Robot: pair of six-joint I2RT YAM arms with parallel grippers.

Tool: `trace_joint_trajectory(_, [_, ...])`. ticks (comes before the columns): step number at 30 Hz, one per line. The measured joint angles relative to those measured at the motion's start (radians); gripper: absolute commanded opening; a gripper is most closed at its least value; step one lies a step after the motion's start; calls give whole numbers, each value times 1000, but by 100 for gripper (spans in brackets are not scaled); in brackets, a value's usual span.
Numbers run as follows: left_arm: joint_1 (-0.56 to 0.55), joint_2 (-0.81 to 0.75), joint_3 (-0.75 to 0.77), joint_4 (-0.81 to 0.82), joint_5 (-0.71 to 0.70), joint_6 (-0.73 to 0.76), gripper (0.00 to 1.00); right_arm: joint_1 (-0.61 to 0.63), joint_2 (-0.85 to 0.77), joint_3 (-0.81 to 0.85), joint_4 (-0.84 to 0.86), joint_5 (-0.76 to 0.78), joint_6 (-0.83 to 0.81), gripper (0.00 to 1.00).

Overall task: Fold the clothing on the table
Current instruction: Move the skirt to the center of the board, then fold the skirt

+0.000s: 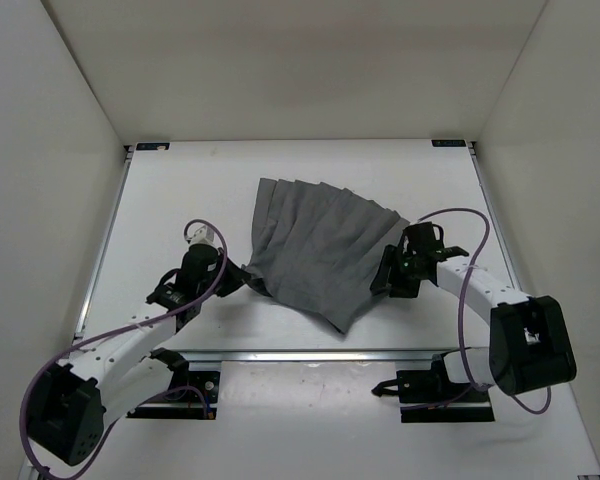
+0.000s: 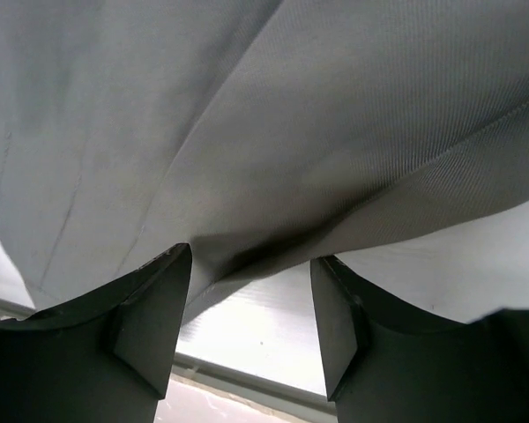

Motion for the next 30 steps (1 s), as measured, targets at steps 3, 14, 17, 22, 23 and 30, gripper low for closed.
trace_joint_trajectory(3, [4, -34, -32, -13, 0, -6, 0, 4, 42, -6, 28, -4, 7, 42])
trace_joint_trajectory(14, [-6, -71, -71, -33, 1, -23, 0, 17, 311, 275, 24, -3, -64, 0])
trace_joint_trajectory(17, [8, -65, -80, -34, 2, -23, 0, 17, 447, 489, 9, 18, -113, 17])
trace_joint_trajectory(22, [35, -3, -70, -27, 3, 5, 0, 10, 510, 608, -33, 76, -182, 56])
trace_joint_trajectory(23, [36, 5, -70, -26, 3, 10, 0, 7, 491, 590, -42, 80, -189, 61])
trace_joint_trajectory(30, [37, 12, -71, -15, 14, 21, 0, -14, 222, 294, -54, 33, -217, 54])
